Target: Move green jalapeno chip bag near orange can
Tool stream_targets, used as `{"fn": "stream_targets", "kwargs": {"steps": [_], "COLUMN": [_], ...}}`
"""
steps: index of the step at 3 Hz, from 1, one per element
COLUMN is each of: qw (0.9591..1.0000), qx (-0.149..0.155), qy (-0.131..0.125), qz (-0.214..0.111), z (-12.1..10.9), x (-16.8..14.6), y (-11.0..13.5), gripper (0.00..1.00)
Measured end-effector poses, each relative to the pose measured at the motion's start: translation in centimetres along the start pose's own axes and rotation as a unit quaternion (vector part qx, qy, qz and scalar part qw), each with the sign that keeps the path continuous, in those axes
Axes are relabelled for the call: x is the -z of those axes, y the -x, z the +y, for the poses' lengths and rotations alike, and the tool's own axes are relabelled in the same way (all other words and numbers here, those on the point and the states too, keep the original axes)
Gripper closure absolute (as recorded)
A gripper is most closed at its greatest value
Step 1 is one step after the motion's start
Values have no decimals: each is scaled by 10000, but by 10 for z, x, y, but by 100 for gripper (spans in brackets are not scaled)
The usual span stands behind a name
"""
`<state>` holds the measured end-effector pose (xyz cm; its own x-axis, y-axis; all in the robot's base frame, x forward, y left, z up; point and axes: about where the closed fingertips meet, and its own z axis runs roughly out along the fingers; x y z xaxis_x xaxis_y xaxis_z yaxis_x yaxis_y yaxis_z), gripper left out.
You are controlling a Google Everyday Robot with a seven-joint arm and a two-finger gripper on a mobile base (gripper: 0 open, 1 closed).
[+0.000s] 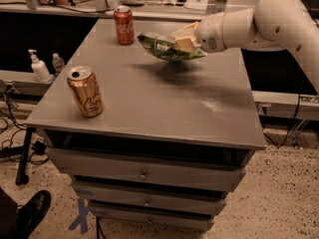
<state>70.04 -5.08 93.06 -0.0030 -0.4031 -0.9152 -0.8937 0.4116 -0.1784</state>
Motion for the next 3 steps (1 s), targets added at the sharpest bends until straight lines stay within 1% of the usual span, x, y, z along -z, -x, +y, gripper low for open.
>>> {"fn": "stream_targets", "kwargs": {"steps": [1, 2, 3], "qw": [9987, 9945, 9889], "qx": [339, 637, 865], "qy": [356, 783, 1137], "qz": [130, 284, 404], "z": [30, 67, 100], "x": [3, 6, 14], "y": [-3, -11, -21], "gripper": [100, 100, 100]}}
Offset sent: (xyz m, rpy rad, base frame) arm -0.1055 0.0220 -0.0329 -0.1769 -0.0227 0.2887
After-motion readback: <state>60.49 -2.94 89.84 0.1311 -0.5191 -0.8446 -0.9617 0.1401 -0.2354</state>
